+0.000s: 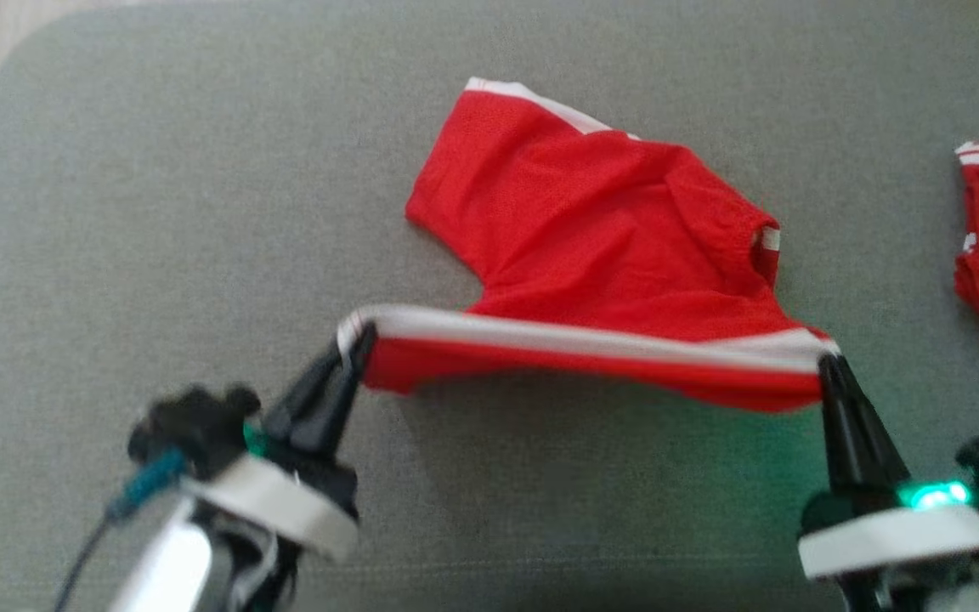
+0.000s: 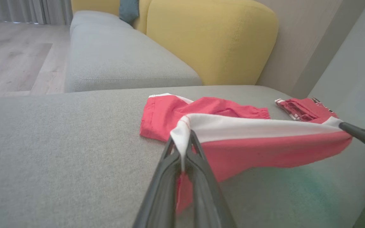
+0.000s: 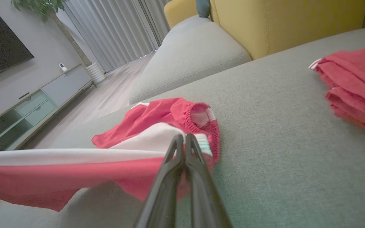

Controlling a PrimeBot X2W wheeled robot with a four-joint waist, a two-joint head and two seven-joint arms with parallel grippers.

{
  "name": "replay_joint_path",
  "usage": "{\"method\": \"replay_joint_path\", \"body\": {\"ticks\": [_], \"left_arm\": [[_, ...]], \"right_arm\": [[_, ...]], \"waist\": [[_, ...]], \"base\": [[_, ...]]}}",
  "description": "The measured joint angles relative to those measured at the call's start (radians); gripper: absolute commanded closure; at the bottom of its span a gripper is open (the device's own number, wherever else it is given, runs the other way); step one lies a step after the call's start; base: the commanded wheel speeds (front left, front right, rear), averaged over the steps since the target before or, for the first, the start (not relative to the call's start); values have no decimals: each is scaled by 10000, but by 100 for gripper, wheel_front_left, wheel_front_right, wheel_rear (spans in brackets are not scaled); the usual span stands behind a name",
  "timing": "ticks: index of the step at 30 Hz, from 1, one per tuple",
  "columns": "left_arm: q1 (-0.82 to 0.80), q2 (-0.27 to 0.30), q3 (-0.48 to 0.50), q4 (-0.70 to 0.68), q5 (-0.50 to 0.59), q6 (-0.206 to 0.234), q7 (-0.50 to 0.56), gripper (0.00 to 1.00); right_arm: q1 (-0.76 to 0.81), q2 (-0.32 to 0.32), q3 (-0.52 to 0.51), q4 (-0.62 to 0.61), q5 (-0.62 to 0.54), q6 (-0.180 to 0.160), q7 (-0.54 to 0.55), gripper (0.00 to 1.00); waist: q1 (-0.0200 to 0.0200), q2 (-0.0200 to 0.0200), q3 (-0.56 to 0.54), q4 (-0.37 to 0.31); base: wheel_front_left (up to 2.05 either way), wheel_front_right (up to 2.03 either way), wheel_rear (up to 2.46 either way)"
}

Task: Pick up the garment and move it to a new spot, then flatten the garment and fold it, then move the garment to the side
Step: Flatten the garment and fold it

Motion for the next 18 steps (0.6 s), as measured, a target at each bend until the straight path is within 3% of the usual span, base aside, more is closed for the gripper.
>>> {"method": "replay_joint_path", "body": {"ticks": [6, 13, 18], "left_arm": [[-2580, 347, -353, 1476, -535, -286, 334, 100], [-5362, 1047, -2011, 3377, -1484, -295, 282, 100], [-6907, 1072, -2610, 4635, -2031, -295, -293, 100]], "right_arm": [[-1859, -2, 192, 988, 90, 0, 48, 100], [-3523, -12, 391, 2015, 69, 0, -228, 100], [-4220, -13, 606, 2456, 107, 0, -623, 100]], "waist": [[0, 0, 706, -154], [1, 0, 1449, -434], [2, 0, 1742, -639]], "base": [[0, 0, 0], [0, 0, 0], [0, 0, 0]]}}
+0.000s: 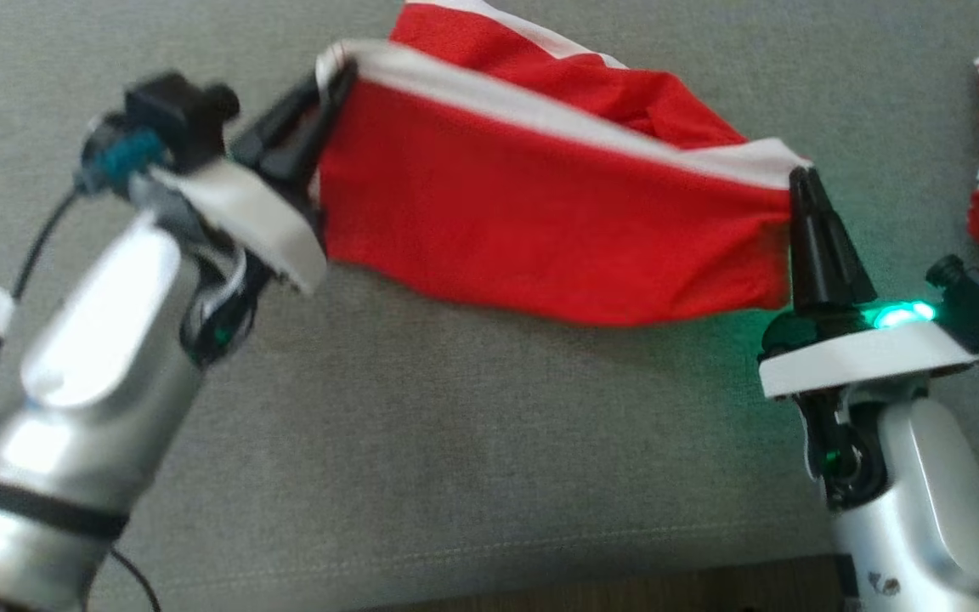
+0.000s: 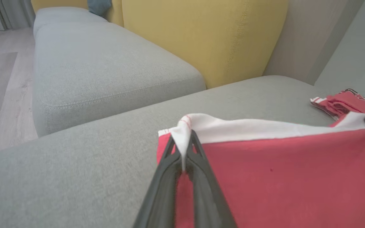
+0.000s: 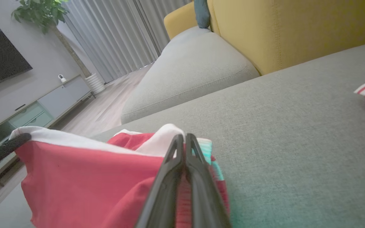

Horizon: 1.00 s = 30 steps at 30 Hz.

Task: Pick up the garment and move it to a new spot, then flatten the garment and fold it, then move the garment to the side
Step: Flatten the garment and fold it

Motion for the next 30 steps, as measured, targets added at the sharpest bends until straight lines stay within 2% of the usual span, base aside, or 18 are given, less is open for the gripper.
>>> {"method": "replay_joint_path", "body": {"ticks": [10, 18, 19, 20, 21, 22, 26, 30], "left_arm": [[-2602, -742, -1001, 3323, -880, -75, -901, 100], [-3619, -957, -2272, 4851, -1893, -75, -1020, 100], [-3688, -968, -2406, 5001, -2084, -75, -1011, 100], [-3754, -966, -2558, 5116, -2276, -75, -907, 76], [-3791, -982, -2577, 5256, -2504, -75, -826, 19], [-3825, -989, -2663, 5381, -2729, -73, -742, 0], [-3867, -984, -2880, 5703, -3269, -71, -773, 0], [-3871, -1022, -2732, 5967, -3544, -69, -1149, 0]], "right_arm": [[-1220, -12, 399, 1325, 612, 0, -840, 100], [-1806, -25, 1037, 2000, 1045, 0, -1289, 100], [-1848, -27, 1110, 2071, 1095, 0, -1344, 81], [-1894, -31, 1181, 2107, 1162, 0, -1354, 9], [-1924, -35, 1277, 2113, 1223, 0, -1365, 0], [-1940, -33, 1335, 2100, 1221, 0, -1448, 0], [-1943, -35, 1346, 1739, 918, 0, -1634, 0], [-1860, -35, 1053, 1005, 111, 0, -1716, 0]], "waist": [[0, 0, 562, -606], [0, 0, 805, -1116], [0, 0, 826, -1160], [0, 0, 856, -1194], [0, 0, 887, -1225], [1, 0, 914, -1251], [0, 0, 921, -1267], [-1, 0, 819, -1150]], "base": [[0, 0, 0], [0, 0, 0], [0, 0, 0], [0, 0, 0], [0, 0, 0], [0, 0, 0], [0, 0, 0], [0, 0, 0]]}}
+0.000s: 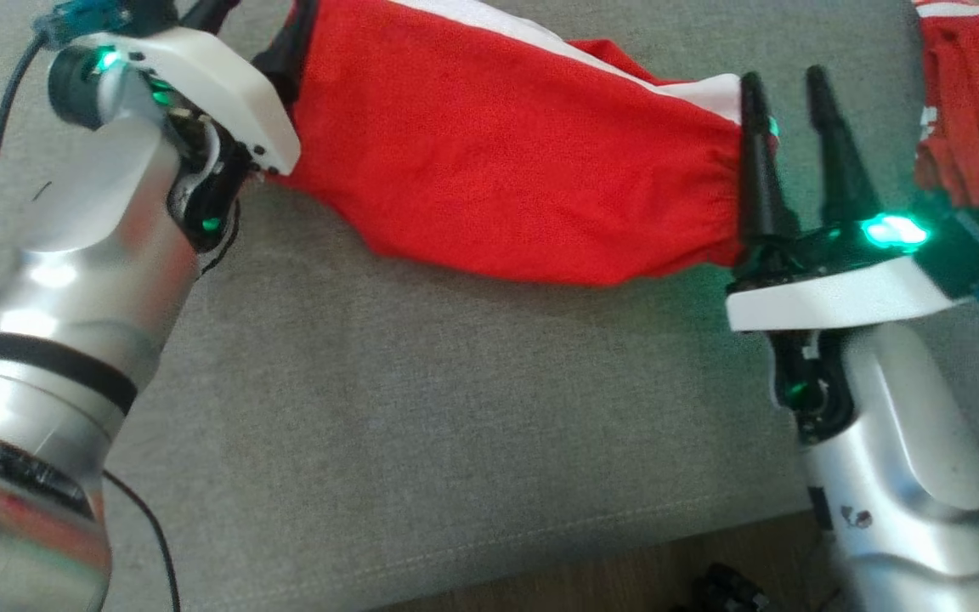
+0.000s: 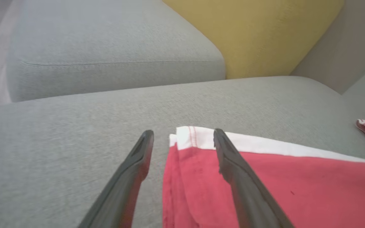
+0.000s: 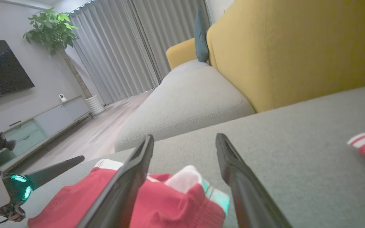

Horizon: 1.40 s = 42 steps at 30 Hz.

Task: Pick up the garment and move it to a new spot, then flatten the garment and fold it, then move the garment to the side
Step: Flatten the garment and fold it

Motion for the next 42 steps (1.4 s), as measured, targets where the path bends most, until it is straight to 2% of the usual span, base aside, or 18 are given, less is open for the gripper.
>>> {"method": "replay_joint_path", "body": {"ticks": [2, 4, 7, 10, 13, 16, 19, 29, 42], "left_arm": [[34, -8, 328, 23, 61, 245, -50, 0], [180, 42, 1104, -600, 460, 926, -59, 0], [830, 102, 2548, -2378, 1400, 1732, -82, 0], [2229, 136, 3737, -4167, 2587, 2382, -132, 0], [3900, 173, 4606, -5561, 3607, 2847, -130, 0], [5260, 190, 5348, -6727, 4366, 3068, -130, 0], [6200, 201, 5871, -7718, 4993, 3135, -130, 0], [8917, 59, 6744, -9193, 5810, 3076, -132, 0], [9425, -272, 7250, -9317, 6222, 2589, -130, 0]], "right_arm": [[96, 0, -309, -320, -604, 0, -4, 0], [276, -2, -656, -619, -1181, 0, -31, 0], [601, 0, -1091, -888, -1793, 0, 33, 0], [857, 0, -1383, -1189, -2184, 0, 334, 0], [1051, 2, -1503, -1421, -2483, 0, 637, 0], [1307, 4, -1634, -1605, -2677, 0, 865, 0], [1623, 4, -1724, -1745, -2788, 0, 1095, 0], [2546, 8, -1760, -2011, -2892, 0, 1473, 0], [3097, 13, -1958, -2080, -2677, 0, 1618, 0]], "waist": [[0, 0, -84, 83], [0, 0, -155, 196], [0, 0, -289, 398], [0, 0, -476, 603], [0, 0, -686, 812], [0, 0, -930, 1007], [0, 0, -1179, 1181], [-1, 0, -1871, 1526], [-1, 0, -2141, 1581]], "base": [[0, 0, 0], [0, 0, 0], [0, 0, 0], [0, 0, 0], [0, 0, 0], [0, 0, 0], [0, 0, 0], [0, 0, 0], [0, 0, 0]]}}
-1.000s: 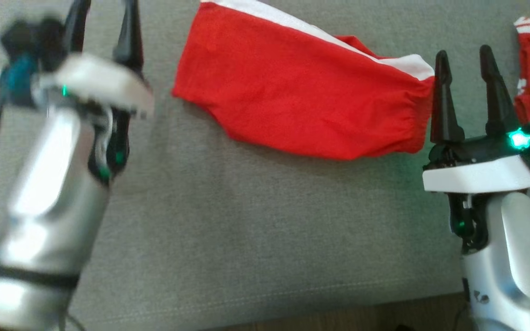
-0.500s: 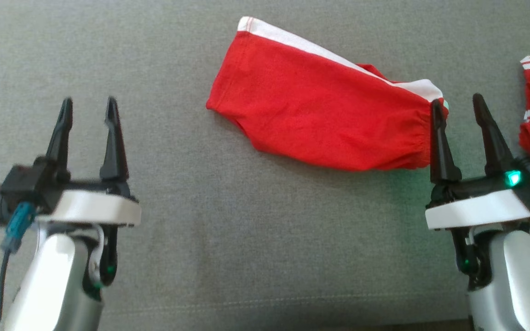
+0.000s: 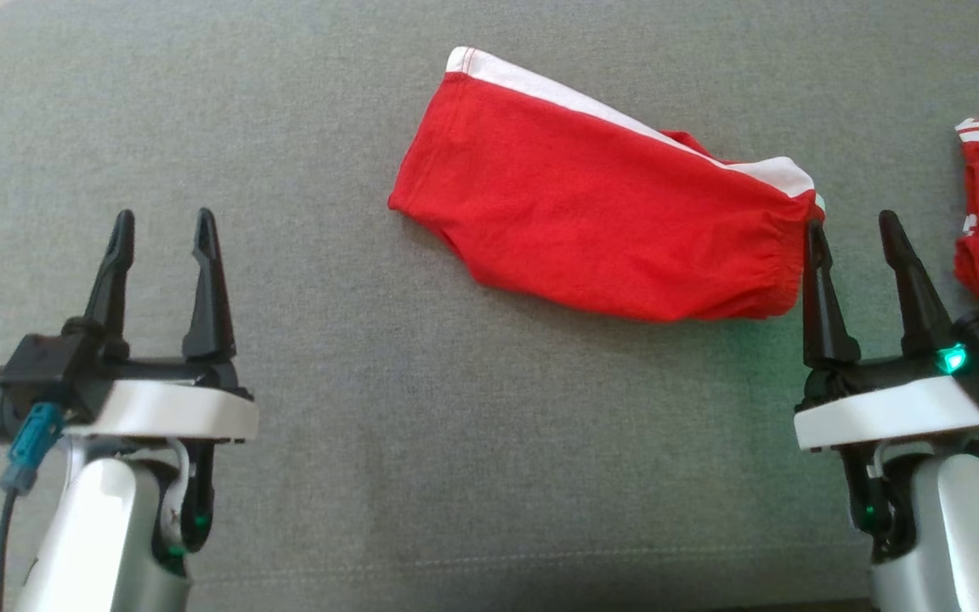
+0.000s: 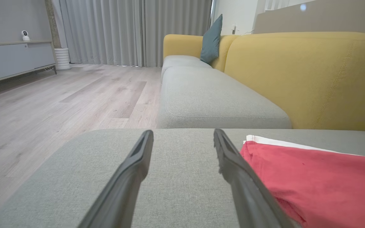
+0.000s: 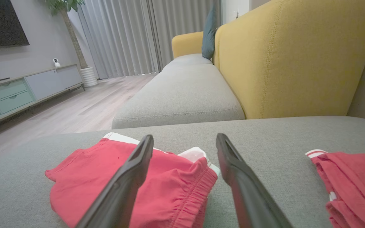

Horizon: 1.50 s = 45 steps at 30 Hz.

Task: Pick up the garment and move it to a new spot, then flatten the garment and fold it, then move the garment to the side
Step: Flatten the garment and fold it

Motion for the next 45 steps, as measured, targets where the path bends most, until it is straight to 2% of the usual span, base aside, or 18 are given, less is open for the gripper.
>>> {"method": "replay_joint_path", "body": {"ticks": [8, 11, 17, 23, 31, 37, 38, 39, 40, 45], "left_arm": [[-9, -117, 77, 297, 86, -326, 0, 0], [-106, -121, -140, 700, 59, -773, 52, 0], [-1709, -341, -1108, 2090, -265, -1871, 1421, 0], [-3476, -533, -1670, 3664, -619, -2349, 2539, 0], [-5211, -543, -2579, 6320, -1168, -2518, 3624, 0], [-6083, -474, -3239, 7444, -1563, -2520, 4376, 0], [-6177, -474, -3290, 7574, -1601, -2520, 4408, 18], [-6246, -468, -3354, 7685, -1574, -2520, 4391, 93], [-6279, -472, -3398, 7779, -1588, -2520, 4397, 100], [-6331, -573, -3459, 8021, -1507, -2328, 4019, 100]], "right_arm": [[-10, 2, -27, -81, -6, 0, 2, 0], [-16, 2, -25, -109, 25, 0, 2, 0], [-54, 4, 65, -130, 171, 0, 63, 0], [-273, 6, 261, -88, 314, 0, 69, 0], [-434, 6, 483, 234, 610, 0, -33, 0], [-448, 6, 520, 372, 790, 0, -288, 0], [-448, 6, 522, 399, 800, 0, -288, 0], [-448, 6, 529, 410, 803, 0, -291, 0], [-448, 6, 539, 422, 823, 0, -297, 0], [-451, 6, 587, 431, 917, 0, -525, 0]], "waist": [[0, 0, 82, -13], [0, 0, 169, -40], [0, 0, 471, -160], [1, 0, 728, -479], [1, 0, 1063, -1082], [1, 0, 1124, -1309], [1, 0, 1111, -1324], [1, 0, 1106, -1334], [1, 0, 1101, -1340], [1, 0, 1051, -1270]], "base": [[0, 0, 0], [0, 0, 0], [0, 0, 0], [0, 0, 0], [0, 0, 0], [0, 0, 0], [0, 0, 0], [0, 0, 0], [0, 0, 0], [0, 0, 0]]}}
